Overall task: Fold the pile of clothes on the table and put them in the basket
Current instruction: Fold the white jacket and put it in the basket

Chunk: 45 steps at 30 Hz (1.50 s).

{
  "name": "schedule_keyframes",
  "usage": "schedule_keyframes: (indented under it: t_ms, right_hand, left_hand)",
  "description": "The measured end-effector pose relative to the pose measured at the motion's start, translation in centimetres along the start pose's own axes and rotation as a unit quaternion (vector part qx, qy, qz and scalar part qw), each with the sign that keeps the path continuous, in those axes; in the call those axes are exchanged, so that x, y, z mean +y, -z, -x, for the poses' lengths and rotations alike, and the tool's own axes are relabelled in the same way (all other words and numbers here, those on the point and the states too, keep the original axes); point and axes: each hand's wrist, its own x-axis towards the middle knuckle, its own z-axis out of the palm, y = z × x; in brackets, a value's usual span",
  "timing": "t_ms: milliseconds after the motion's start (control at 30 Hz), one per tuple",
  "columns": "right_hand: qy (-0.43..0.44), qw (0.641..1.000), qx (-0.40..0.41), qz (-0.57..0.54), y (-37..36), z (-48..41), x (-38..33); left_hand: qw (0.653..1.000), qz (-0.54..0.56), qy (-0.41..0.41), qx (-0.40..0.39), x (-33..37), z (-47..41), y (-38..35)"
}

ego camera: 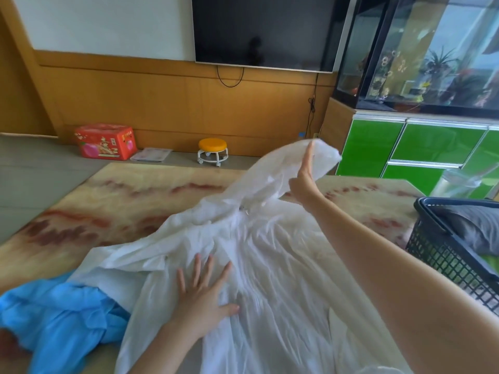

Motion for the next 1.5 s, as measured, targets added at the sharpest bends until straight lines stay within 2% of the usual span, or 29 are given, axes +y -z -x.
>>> schedule_keyframes:
  t_ms: [100,233,300,367,433,500,533,600,700,767,833,900,1000,1100,1167,1300,1333,1400,1433,1500]
  right_hand:
    - [-0.019,0.98,-0.139,0.14,0.7,-0.5,0.6]
    - [-0.07,0.971,-0.162,0.164,1.8,0.7,3.5]
    - [-0.097,0.949,-0.19,0.234,2.9,2.5,5.2]
    - [-0.127,0.934,-0.183,0.278,4.1,4.6,7.0]
    - [-0.151,0.906,-0.219,0.331,5.4,6.8,8.8]
    - [-0.145,0.88,-0.245,0.38,6.4,8.7,10.5]
    - [-0.179,0.877,-0.244,0.374,7.0,9.6,11.1]
    - [-0.175,0.876,-0.179,0.412,8.2,10.7,12.8]
    - [-0.183,0.886,-0.155,0.397,9.8,12.5,13.8]
    - [-0.141,0.886,-0.104,0.429,10.7,12.9,14.1]
    - [-0.097,0.891,-0.004,0.444,11.5,12.8,13.5]
    - [-0.095,0.878,0.035,0.468,12.1,12.3,12.8]
    - [-0.149,0.868,-0.037,0.472,11.6,12.0,11.9]
    - [-0.022,0.894,-0.116,0.433,9.1,13.1,11.1]
    - [0.03,0.899,-0.196,0.39,6.9,14.8,10.3]
    - [0.027,0.829,-0.364,0.423,3.7,18.4,10.3]
    - [0.005,0.82,-0.37,0.437,3.7,18.5,10.8]
    - [-0.071,0.824,-0.327,0.456,4.4,17.9,11.3]
    - [-0.109,0.823,-0.312,0.462,4.8,17.4,11.3]
    - [-0.136,0.814,-0.325,0.461,4.9,16.3,10.3]
  left_hand:
    - [1.0,0.01,0.003,0.013,0.5,-0.1,0.6]
    - [1.0,0.029,-0.007,0.008,1.1,0.7,0.2]
    - [1.0,0.031,-0.003,0.001,1.0,1.2,0.2]
    - [1.0,0.029,-0.002,-0.001,0.9,1.7,0.4]
    - [0.999,0.036,-0.004,-0.006,0.9,1.9,0.5]
    - [0.999,0.045,-0.008,-0.025,0.8,2.2,0.5]
    - [0.998,0.044,-0.009,-0.038,0.8,2.3,0.4]
    - [0.998,0.037,-0.001,-0.05,0.6,2.7,0.2]
    - [0.998,0.025,0.017,-0.048,0.1,3.0,0.0]
    - [0.998,0.019,0.027,-0.055,-0.2,3.1,-0.1]
    - [0.997,0.019,0.041,-0.063,-0.3,3.0,0.0]
    - [0.996,0.034,0.055,-0.056,-0.3,2.7,0.4]
    - [0.997,0.058,0.048,-0.012,-0.4,2.2,0.9]
    - [0.997,0.04,0.019,0.058,-0.9,1.7,0.7]
    - [0.996,0.045,0.028,0.073,-1.1,1.5,0.9]
    - [0.995,0.006,0.094,0.032,-2.4,2.0,1.0]
    - [0.995,-0.009,0.098,0.023,-3.2,2.2,0.9]
    - [0.995,-0.012,0.099,0.024,-4.9,2.5,0.6]
    - [0.994,0.011,0.092,0.055,-5.6,2.7,0.4]
    - [0.968,0.139,0.08,0.195,-6.3,3.1,0.9]
